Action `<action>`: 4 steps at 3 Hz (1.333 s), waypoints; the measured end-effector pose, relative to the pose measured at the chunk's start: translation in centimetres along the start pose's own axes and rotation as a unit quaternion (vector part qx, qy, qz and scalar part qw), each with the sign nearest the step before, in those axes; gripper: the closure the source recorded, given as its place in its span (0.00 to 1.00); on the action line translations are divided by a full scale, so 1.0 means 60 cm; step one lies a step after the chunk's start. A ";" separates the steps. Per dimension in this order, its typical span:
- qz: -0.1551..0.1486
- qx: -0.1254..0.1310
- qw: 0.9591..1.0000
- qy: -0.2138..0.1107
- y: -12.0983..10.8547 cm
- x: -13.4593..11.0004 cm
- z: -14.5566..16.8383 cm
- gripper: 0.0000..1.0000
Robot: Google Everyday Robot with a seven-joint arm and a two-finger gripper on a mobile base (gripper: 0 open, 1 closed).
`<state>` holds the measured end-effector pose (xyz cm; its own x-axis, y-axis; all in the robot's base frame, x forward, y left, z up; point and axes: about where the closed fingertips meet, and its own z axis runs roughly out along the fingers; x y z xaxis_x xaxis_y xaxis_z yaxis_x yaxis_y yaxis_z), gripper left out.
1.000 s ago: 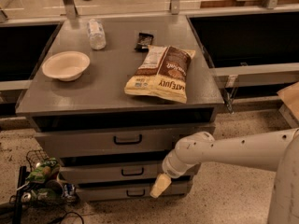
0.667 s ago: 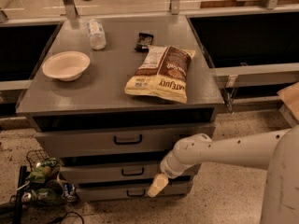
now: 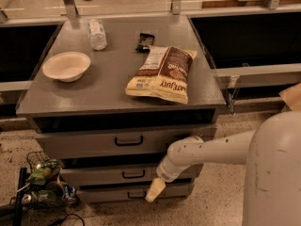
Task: Open middle drawer
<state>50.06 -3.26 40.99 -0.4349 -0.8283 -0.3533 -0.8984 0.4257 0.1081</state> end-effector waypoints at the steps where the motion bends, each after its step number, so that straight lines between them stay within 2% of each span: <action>1: 0.000 0.000 1.000 0.000 0.000 0.000 0.000 0.00; 2: 0.000 0.000 1.000 0.000 0.000 0.000 0.000 0.19; 3: 0.000 0.000 1.000 0.000 0.000 0.000 0.000 0.42; 4: 0.000 0.000 1.000 0.000 0.000 0.000 0.000 0.73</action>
Offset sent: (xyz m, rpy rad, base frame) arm 0.0000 0.0000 0.0000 0.0000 0.0000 0.0000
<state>50.06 -3.25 40.98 -0.4349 -0.8283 -0.3532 -0.8984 0.4256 0.1082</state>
